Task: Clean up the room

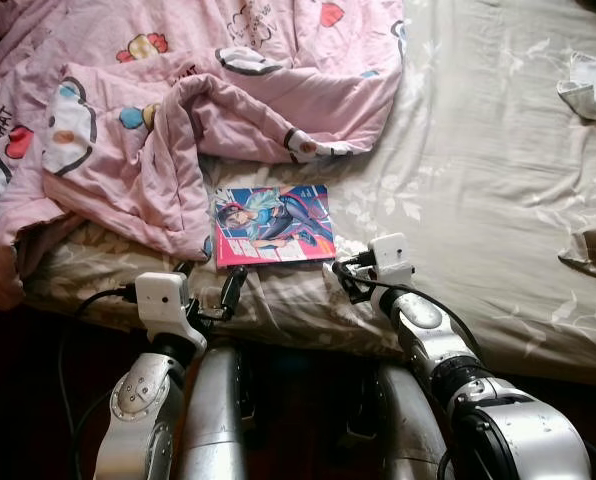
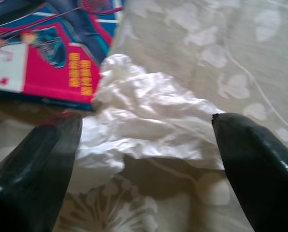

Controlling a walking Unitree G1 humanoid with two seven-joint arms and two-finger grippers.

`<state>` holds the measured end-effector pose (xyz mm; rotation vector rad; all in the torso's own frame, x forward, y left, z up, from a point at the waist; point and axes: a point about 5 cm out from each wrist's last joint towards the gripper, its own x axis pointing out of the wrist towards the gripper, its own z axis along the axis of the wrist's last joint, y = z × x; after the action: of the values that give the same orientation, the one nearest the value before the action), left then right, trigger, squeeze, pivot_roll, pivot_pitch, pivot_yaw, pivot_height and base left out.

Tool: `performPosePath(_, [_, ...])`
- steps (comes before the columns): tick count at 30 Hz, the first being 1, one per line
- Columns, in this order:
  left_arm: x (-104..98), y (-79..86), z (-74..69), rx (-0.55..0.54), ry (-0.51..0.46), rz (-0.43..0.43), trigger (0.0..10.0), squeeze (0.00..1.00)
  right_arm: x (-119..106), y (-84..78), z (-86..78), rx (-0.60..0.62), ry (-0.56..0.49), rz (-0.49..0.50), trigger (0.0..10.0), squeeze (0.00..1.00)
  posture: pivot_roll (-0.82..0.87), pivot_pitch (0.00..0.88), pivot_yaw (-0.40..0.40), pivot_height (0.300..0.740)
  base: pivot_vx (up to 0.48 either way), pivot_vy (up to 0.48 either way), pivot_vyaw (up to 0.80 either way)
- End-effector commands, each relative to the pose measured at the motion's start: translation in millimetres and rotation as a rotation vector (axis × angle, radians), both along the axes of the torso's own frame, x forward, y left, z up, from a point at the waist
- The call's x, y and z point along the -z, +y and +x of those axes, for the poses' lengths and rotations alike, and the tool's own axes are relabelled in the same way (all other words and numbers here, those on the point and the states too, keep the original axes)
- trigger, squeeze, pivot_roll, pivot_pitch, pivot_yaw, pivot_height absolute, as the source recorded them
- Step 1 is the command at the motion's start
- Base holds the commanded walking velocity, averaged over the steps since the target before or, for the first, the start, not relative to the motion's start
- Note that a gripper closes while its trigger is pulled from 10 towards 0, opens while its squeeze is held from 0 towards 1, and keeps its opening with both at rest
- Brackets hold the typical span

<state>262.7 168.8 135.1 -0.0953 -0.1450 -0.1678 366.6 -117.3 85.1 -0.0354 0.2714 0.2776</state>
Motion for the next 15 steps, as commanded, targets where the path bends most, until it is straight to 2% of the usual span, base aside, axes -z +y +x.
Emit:
performPosePath(1, [7.7,0.2,-7.6,-0.005,0.048,-0.005,10.0,0.0,14.0,0.3,-7.0,0.028,0.076,0.035,10.0,0.0,0.25,0.569,-0.052,0.62,0.0,0.0,0.0])
performPosePath(4, [7.3,-1.2,-11.3,0.0,0.06,0.0,10.0,0.0,15.1,1.8,-7.0,0.061,0.108,0.096,10.0,0.0,0.25,0.58,-0.051,0.62,0.0,0.0,0.0])
performPosePath(6, [7.4,-1.5,-12.3,0.001,0.064,0.001,10.0,0.0,16.1,2.0,-7.5,0.061,0.114,0.09,10.0,0.0,0.25,0.581,-0.05,0.62,0.0,0.0,0.0])
performPosePath(7, [6.6,-1.5,-12.8,0.001,0.065,0.001,10.0,0.0,17.1,2.8,-8.1,0.054,0.119,0.089,3.8,0.0,0.25,0.582,-0.049,0.62,0.0,0.0,0.0])
performPosePath(8, [5.5,-1.8,-13.3,0.001,0.067,0.001,10.0,0.0,17.7,2.7,-8.5,0.054,0.122,0.086,2.8,0.0,0.25,0.585,-0.05,0.62,0.0,0.0,0.0])
performPosePath(9, [4.7,-2.2,-14.0,0.001,0.068,0.001,10.0,0.0,18.1,2.3,-8.7,0.055,0.124,0.086,0.0,0.0,0.26,0.587,-0.051,0.62,0.0,0.0,0.0])
performPosePath(15, [4.2,0.1,-16.5,-0.005,0.079,0.009,10.0,0.0,20.6,1.2,-9.9,0.068,0.141,0.092,0.0,0.0,0.25,0.591,-0.056,0.62,0.0,0.0,0.0])
